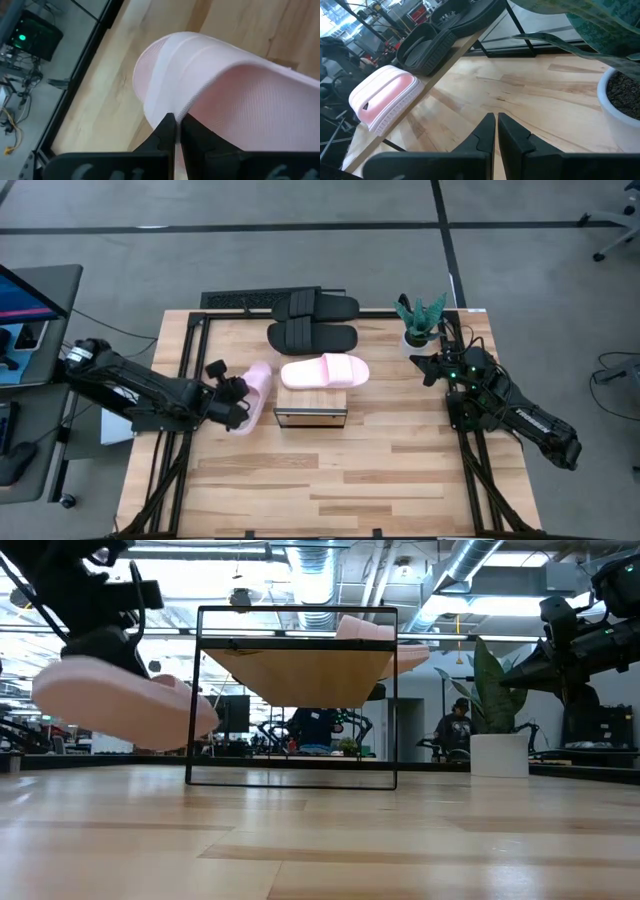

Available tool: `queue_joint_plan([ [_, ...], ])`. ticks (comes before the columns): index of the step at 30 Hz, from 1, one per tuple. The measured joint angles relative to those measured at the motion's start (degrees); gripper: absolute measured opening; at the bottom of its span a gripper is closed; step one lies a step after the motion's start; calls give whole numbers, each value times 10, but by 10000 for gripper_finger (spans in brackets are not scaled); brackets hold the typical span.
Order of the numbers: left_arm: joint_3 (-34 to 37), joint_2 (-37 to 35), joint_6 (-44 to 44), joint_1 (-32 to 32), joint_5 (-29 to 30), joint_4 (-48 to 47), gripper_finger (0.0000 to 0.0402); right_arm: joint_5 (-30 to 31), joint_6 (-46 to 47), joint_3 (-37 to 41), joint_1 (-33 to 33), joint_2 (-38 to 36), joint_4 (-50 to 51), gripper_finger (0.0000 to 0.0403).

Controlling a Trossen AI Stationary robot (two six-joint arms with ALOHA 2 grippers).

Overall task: Pick and place slides into the shelf
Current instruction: Put the pink slide on the shelf

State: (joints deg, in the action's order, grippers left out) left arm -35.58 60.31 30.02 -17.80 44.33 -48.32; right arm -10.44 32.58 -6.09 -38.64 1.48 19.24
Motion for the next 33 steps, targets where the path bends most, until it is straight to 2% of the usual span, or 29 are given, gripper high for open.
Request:
queue_joint_plan([
  [6, -35, 0, 73, -41, 0, -89, 0, 0, 0, 0, 0, 0, 0, 13],
  [14, -131, 0, 164, -93, 11, -316, 0, 0, 0, 0, 0, 0, 0, 13],
  [17, -173, 0, 166, -107, 24, -357, 0, 0, 0, 0, 0, 0, 0, 13],
  [27, -266, -18, 77, -131, 89, -353, 0, 0, 0, 0, 0, 0, 0, 13],
  [33, -277, -90, -23, -149, 133, -258, 0, 0, 0, 0, 0, 0, 0, 13],
])
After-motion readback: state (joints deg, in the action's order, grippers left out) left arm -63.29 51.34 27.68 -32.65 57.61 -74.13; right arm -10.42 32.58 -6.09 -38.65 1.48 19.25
